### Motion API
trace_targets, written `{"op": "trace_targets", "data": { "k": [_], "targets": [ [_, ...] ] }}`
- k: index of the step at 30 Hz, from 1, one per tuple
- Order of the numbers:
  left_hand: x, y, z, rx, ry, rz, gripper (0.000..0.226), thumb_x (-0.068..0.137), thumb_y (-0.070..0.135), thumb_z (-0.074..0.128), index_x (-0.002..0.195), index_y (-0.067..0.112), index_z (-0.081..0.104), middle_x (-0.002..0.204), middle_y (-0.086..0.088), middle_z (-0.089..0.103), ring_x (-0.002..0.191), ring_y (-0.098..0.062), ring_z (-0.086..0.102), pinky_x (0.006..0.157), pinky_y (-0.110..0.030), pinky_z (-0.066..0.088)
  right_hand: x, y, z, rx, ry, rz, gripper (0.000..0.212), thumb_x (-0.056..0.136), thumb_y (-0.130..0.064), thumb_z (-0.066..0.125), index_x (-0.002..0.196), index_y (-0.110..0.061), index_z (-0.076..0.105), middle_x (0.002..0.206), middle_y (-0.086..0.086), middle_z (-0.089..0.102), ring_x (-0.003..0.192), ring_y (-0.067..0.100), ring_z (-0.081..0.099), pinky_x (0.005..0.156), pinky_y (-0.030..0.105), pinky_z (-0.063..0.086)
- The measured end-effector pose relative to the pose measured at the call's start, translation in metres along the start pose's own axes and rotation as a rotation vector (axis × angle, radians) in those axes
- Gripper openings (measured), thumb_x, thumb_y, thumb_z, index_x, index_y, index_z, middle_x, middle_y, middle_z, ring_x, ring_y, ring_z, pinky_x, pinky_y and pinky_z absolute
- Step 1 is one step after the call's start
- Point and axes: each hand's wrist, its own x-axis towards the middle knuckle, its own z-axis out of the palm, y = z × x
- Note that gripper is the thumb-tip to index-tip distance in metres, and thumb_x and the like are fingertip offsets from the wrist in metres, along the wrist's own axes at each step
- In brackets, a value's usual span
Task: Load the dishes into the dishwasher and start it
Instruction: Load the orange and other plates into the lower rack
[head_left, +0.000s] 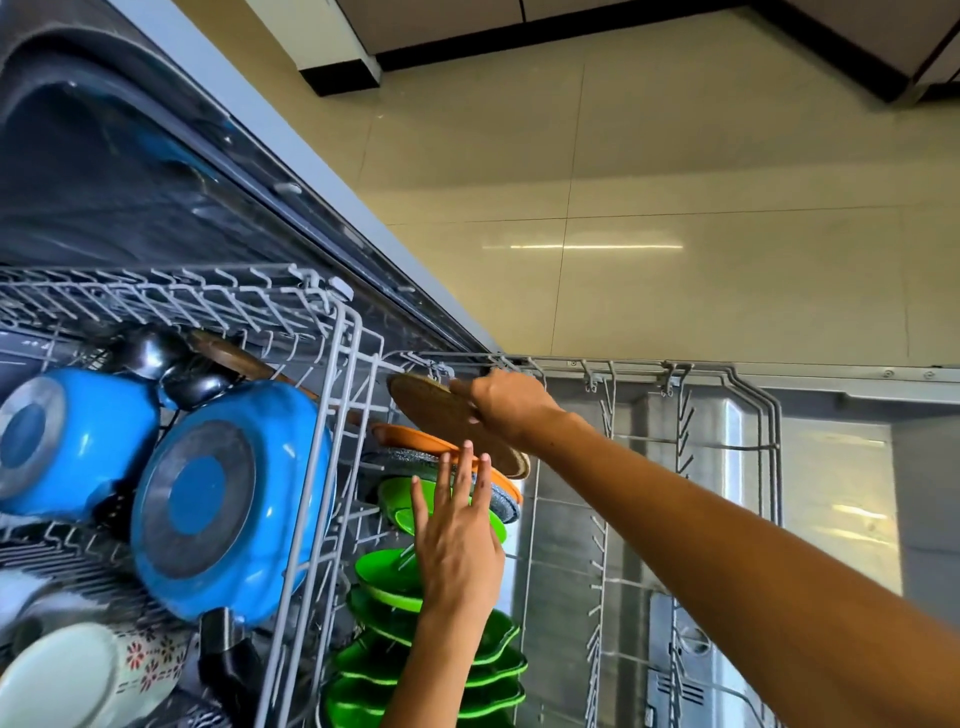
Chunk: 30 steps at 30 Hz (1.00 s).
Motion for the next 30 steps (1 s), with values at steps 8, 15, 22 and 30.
{"op": "trace_targets", "data": {
  "k": [8,15,22,30],
  "targets": [
    [0.011,0.006,-0.011,0.045,-0.058,0.033,0.063,0.098,0.019,0.04,0.152,0.022,0.008,0.158,0.0,-0.01,0.146,-0.017,-0.009,0.112,-0.041,-0.016,-0.109,0.035,0.007,0.271,0.319,0.189,0.022,0.089,-0.013,0.052,0.105,-0.021,0.065,0.097,0.006,0.071,0.087,0.031,0.066,0.069,0.043,0.054],
    [-0.036,0.033,-0.036,-0.145,0.086,0.021,0.046,0.087,0.01,0.058,0.132,0.015,0.055,0.153,-0.011,0.028,0.144,-0.025,0.021,0.117,-0.041,0.009,-0.217,0.012,0.008,0.329,0.377,0.134,0.019,0.088,-0.025,0.047,0.099,-0.025,0.063,0.093,0.0,0.071,0.08,0.029,0.068,0.062,0.044,0.055],
    [-0.234,0.066,-0.092,-0.236,0.239,-0.096,0.035,0.095,0.026,0.041,0.118,0.018,0.066,0.148,-0.01,0.039,0.139,-0.025,0.032,0.115,-0.038,0.014,-0.334,-0.05,-0.028,0.235,0.437,-0.066,0.021,0.084,-0.018,0.052,0.1,-0.025,0.064,0.093,-0.007,0.069,0.067,0.022,0.067,0.047,0.033,0.053],
    [-0.549,0.104,-0.229,-0.262,0.454,-0.486,0.055,0.101,0.04,0.019,0.113,0.014,0.067,0.137,-0.012,0.051,0.131,-0.024,0.037,0.109,-0.029,0.017,-0.529,-0.231,-0.115,0.126,0.302,-0.552,0.028,0.084,-0.028,0.045,0.106,-0.025,0.061,0.095,-0.006,0.067,0.072,0.016,0.066,0.044,0.026,0.048]
  ]
}}
